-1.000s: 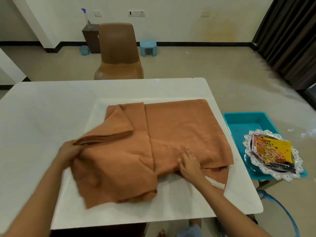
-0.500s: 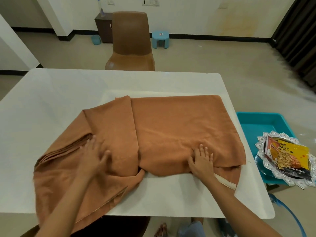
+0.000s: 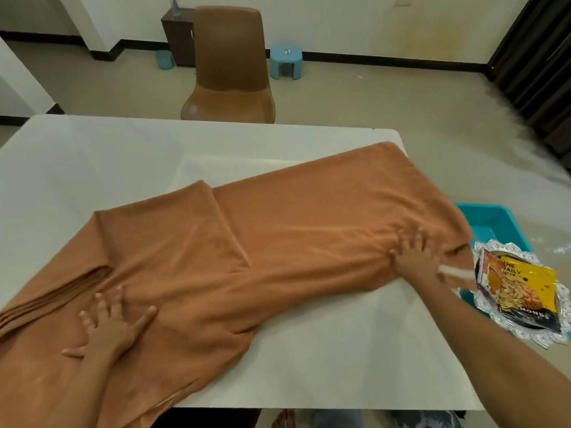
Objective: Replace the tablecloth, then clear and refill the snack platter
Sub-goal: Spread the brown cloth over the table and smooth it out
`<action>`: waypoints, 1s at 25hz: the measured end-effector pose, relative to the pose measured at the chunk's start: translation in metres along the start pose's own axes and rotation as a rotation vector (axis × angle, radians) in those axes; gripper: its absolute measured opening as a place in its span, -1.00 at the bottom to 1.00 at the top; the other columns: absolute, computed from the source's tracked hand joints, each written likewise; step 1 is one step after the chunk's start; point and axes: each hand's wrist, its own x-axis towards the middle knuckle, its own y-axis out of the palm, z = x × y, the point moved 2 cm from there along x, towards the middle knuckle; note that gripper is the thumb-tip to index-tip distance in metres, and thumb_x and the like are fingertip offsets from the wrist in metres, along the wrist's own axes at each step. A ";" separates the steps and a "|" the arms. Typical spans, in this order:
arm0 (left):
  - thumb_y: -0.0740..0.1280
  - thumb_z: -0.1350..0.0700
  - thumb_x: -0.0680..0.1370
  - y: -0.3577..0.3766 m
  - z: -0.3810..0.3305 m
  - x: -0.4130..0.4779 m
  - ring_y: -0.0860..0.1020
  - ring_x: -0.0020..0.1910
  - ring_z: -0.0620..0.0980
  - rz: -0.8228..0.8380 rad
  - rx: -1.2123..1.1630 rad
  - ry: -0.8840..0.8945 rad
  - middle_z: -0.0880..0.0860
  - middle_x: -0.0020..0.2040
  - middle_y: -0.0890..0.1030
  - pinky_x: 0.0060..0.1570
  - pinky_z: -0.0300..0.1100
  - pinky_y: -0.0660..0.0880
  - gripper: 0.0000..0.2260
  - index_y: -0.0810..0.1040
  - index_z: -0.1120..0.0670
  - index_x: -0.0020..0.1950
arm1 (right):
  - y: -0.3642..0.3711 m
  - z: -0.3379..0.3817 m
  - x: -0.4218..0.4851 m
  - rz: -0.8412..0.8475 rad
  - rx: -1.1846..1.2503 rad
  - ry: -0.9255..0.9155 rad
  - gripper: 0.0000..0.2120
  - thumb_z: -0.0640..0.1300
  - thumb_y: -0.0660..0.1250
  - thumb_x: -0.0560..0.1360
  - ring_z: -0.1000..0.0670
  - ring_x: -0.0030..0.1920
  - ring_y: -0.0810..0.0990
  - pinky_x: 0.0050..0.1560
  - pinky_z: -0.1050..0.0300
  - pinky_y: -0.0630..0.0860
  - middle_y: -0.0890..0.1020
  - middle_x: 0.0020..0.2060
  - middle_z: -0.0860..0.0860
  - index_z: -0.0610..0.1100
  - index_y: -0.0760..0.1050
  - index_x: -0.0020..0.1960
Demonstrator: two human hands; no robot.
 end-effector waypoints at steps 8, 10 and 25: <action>0.51 -0.07 0.38 -0.019 -0.102 0.025 0.51 0.06 0.30 -0.362 0.202 0.500 0.28 0.05 0.56 0.21 0.23 0.36 -0.58 0.58 0.23 0.03 | 0.037 0.119 -0.059 0.113 0.503 0.258 -0.07 0.37 0.18 0.43 -0.35 0.47 -0.28 0.41 -0.28 -0.32 -0.23 0.48 -0.34 -0.08 -0.16 0.56; 0.46 -0.23 0.36 -0.007 -0.146 0.021 0.34 0.36 0.31 -0.256 0.148 0.679 0.22 0.35 0.40 0.39 0.22 0.16 -0.35 0.48 0.12 0.31 | 0.042 0.119 -0.060 0.071 0.446 0.230 0.00 0.45 0.15 0.39 -0.33 0.47 -0.32 0.41 -0.26 -0.35 -0.26 0.47 -0.35 -0.07 -0.23 0.55; -0.07 -0.51 0.37 0.076 -0.229 0.042 -0.01 0.54 0.17 -0.390 0.133 0.487 -0.05 0.57 0.06 0.42 0.24 -0.22 -0.20 0.01 -0.20 0.55 | 0.006 0.153 0.125 0.049 0.237 -0.183 -0.13 0.42 0.10 0.46 -0.19 0.50 -0.32 0.45 -0.13 -0.33 -0.28 0.51 -0.22 0.05 -0.23 0.55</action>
